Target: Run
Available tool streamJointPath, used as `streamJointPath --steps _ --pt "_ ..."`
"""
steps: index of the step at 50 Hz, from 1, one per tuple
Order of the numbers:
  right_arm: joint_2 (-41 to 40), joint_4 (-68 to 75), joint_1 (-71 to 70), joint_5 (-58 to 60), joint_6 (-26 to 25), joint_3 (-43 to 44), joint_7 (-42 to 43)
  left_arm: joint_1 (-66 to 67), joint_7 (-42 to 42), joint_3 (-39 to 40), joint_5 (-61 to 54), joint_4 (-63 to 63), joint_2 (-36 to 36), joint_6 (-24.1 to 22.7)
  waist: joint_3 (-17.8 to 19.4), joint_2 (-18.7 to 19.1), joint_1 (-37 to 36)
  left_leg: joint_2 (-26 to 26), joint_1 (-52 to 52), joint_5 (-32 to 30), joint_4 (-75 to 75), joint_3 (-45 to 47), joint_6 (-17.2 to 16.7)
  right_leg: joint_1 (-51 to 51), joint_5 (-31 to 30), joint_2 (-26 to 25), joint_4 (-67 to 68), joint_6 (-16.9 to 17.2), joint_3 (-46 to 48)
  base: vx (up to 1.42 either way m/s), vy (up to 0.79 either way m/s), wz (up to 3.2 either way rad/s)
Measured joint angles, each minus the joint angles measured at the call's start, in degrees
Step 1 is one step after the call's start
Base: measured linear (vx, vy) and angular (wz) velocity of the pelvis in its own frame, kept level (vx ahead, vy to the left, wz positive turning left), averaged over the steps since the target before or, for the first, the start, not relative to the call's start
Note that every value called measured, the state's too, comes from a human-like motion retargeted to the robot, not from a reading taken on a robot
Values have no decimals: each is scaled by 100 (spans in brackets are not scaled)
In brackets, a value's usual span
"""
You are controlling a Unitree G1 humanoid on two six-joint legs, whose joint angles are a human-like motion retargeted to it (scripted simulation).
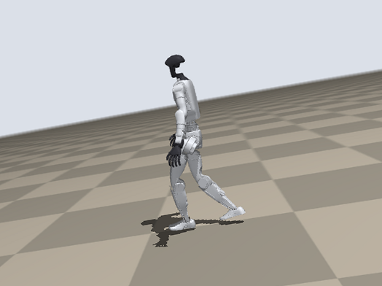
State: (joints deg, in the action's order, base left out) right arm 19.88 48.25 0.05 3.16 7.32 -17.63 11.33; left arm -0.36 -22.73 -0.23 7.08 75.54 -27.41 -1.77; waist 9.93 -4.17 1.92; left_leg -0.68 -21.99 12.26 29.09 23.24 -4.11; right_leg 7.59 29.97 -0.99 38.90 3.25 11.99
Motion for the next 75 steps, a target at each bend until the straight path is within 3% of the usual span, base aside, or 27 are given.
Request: streamJointPath --steps 2,5,8,12,17,20,25,27,29,32,38,42,46,49,52,56,58,60,63,67,70,75 --pt "19 147 -60 26 -21 -49 100 -56 1 -61 9 -17 125 -49 213 160 29 493 -306 379 1169 80 -23 -95 288 -151 -199 -253 163 -82 -4 -14" --pt "71 472 -104 153 -61 -226 170 -147 2 -243 45 -36 326 -79 426 519 37 1423 -554 1044 3434 -85 232 -392 446 -489 -278 -523 188 -75 -4 -38" --pt "102 805 -80 291 -64 -362 164 -334 35 -526 107 -93 463 -85 413 906 13 2156 -412 1305 5087 -586 522 -838 135 -854 -489 -641 148 -67 -5 -37" --pt "51 1007 162 359 -97 -387 249 -591 17 -881 37 -289 530 -137 172 1260 77 2508 281 1085 5802 -1172 420 -1388 -452 -1135 -950 -739 224 -60 -1 -9" --pt "-105 1107 550 285 -192 -320 516 -737 -123 -1077 -199 -771 500 -264 -97 1402 405 1916 1634 802 4506 -1372 -180 -2045 -853 -1061 -1033 -739 436 -56 8 28" --pt "-160 1179 638 175 -201 -261 641 -862 -160 -1146 -314 -1061 427 -331 -209 1322 566 1331 2187 1108 3165 -1457 -337 -2527 -912 -789 -840 -658 557 -56 10 42" --pt "-226 1143 534 -4 -182 -193 589 -1211 -110 -1228 -329 -1274 226 -311 -292 832 671 374 2482 1889 821 -1341 76 -3262 -775 56 -636 -343 640 -59 10 47" --pt "-264 1085 484 -2 -165 -205 518 -1285 -138 -1220 -277 -1227 183 -276 -204 723 632 239 2389 2064 506 -1249 198 -3464 -612 266 -465 -246 661 -64 9 39" --pt "-286 1040 323 33 -171 -222 401 -1423 -175 -1163 -221 -1086 101 -213 -214 481 634 -108 2286 1900 -63 -1225 342 -3731 -486 639 -210 -170 645 -63 7 43" --pt "-296 988 182 143 -164 -339 295 -1378 -269 -1088 -165 -886 76 -101 -74 339 572 -233 2036 1805 -12 -1248 436 -3809 -279 945 667 -209 573 -63 5 39" --pt "-115 861 -130 279 -113 -457 55 -1053 -182 -1044 32 -623 106 23 -105 -49 485 -715 1424 1197 3 -1479 495 -3412 167 1661 2964 -332 34 -61 2 55" --pt "57 810 -272 199 -138 -371 -97 -737 169 -998 148 -538 197 42 -336 -312 362 -1096 1150 416 -619 -1621 544 -2750 69 1726 3479 -18 -463 -63 -4 59" --pt "126 801 -328 104 -172 -229 -114 -428 512 -973 199 -399 375 58 -470 -377 153 -1137 584 -35 -557 -1663 411 -1870 63 1227 2593 262 -770 -67 -9 56" --pt "176 774 -439 50 -167 -74 -23 -307 693 -922 203 -297 528 49 -458 -140 -14 -810 9 -65 -302 -1657 128 -1479 463 732 1285 30 -648 -70 -12 46" --pt "207 744 -524 18 -151 43 128 -187 814 -933 187 -283 710 -33 -305 55 -59 -336 -547 450 568 -1361 12 -1504 826 550 612 -250 -261 -73 -11 48" --pt "210 852 -469 -14 -154 104 265 -66 946 -1036 172 -380 862 -179 -224 494 -65 757 -815 1382 3168 -916 265 -1819 667 114 213 -500 134 -71 -8 24" --pt "203 981 -371 -8 -168 152 266 -76 1012 -1084 83 -464 872 -201 -325 980 -183 1548 -728 1741 4375 -1068 388 -1877 117 -533 -565 -635 250 -68 -4 -18" --pt "162 1095 -179 12 -194 192 293 -87 1026 -1110 -53 -534 867 -206 -449 1239 -171 1890 -309 1838 4941 -1182 420 -1981 -363 -857 -1143 -675 376 -67 -2 7" --pt "32 1329 145 8 -239 203 407 -133 926 -1095 -283 -613 808 -239 -632 1374 28 1771 634 1768 4531 -1260 212 -2282 -908 -979 -1552 -632 568 -66 4 41" --pt "-157 1776 374 -125 -290 273 548 -361 745 -1096 -499 -803 682 -289 -755 1228 297 1018 1579 2061 2591 -1330 129 -2961 -1231 -601 -1394 -422 762 -65 9 62" --pt "-274 2002 387 -203 -338 349 539 -655 588 -1112 -548 -951 583 -299 -745 858 409 271 1830 2442 1016 -1344 395 -3680 -1048 48 -812 -132 563 -65 12 87" --pt "-424 1983 323 -206 -404 334 341 -808 331 -987 -554 -938 561 -183 -511 552 324 -180 1560 2565 542 -1454 679 -4373 -517 663 653 27 214 -63 10 68"
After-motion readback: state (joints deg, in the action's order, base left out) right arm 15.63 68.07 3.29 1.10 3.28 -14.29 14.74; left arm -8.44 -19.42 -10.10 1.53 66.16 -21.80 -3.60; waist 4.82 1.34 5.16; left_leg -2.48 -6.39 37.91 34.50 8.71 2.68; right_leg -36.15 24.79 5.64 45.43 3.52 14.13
